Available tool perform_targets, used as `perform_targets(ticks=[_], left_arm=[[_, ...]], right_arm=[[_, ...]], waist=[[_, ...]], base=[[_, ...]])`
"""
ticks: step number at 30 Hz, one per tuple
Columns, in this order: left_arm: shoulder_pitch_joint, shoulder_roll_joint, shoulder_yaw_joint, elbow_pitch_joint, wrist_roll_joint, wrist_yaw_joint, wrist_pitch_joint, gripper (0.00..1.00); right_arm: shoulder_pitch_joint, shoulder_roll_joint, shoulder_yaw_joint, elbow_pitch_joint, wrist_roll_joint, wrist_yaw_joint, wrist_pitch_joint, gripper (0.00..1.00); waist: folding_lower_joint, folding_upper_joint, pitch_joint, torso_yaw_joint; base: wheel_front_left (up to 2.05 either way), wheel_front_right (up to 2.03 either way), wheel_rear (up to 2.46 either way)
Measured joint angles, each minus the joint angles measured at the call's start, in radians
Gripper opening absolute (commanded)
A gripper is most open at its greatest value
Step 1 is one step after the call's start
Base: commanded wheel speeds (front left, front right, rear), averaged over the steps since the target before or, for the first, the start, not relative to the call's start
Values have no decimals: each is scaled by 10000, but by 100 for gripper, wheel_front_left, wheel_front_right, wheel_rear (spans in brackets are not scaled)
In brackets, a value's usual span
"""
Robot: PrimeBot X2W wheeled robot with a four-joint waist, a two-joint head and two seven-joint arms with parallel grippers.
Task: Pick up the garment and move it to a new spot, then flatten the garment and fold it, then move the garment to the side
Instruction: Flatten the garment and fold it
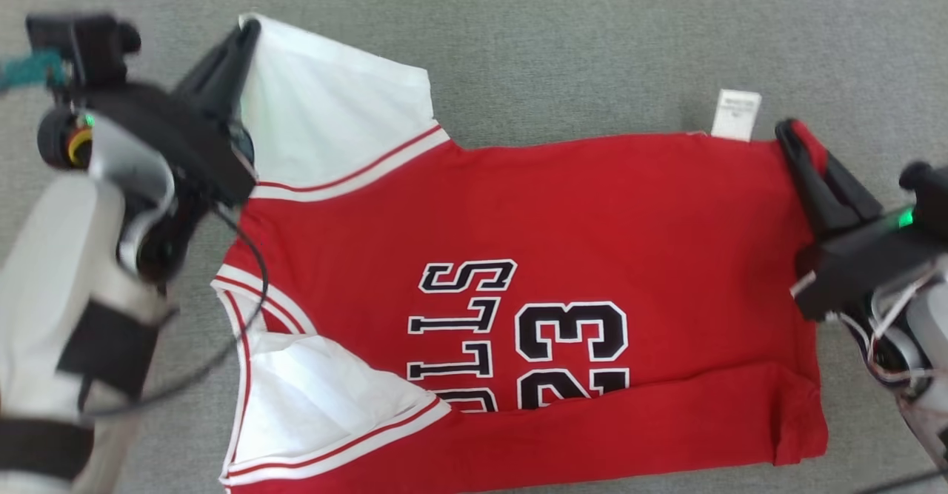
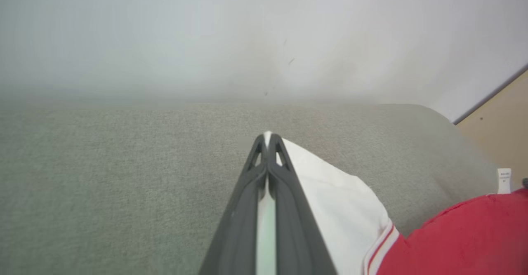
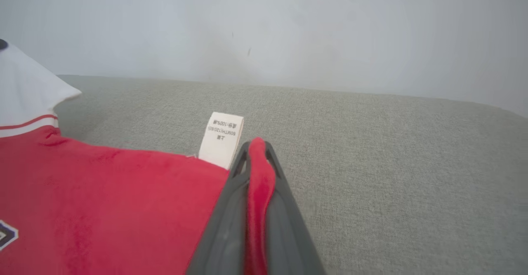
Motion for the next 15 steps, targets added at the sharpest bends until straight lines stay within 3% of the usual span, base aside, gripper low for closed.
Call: perform_targets(ticks=[8,15], left_arm=[[3610,727,686,-4817,-771,874,69,0],[6359,936,1101,-7634,-1549,1407,113,0]], right_arm=[[1449,-658,46,-1055,-1574,2,-612,0],[2517,-660,-345,-1112,-2107,2,-723,0]], waist=[[0,0,-165,246],[-1,0,-332,245]], base=[[0,0,0],[0,0,0]])
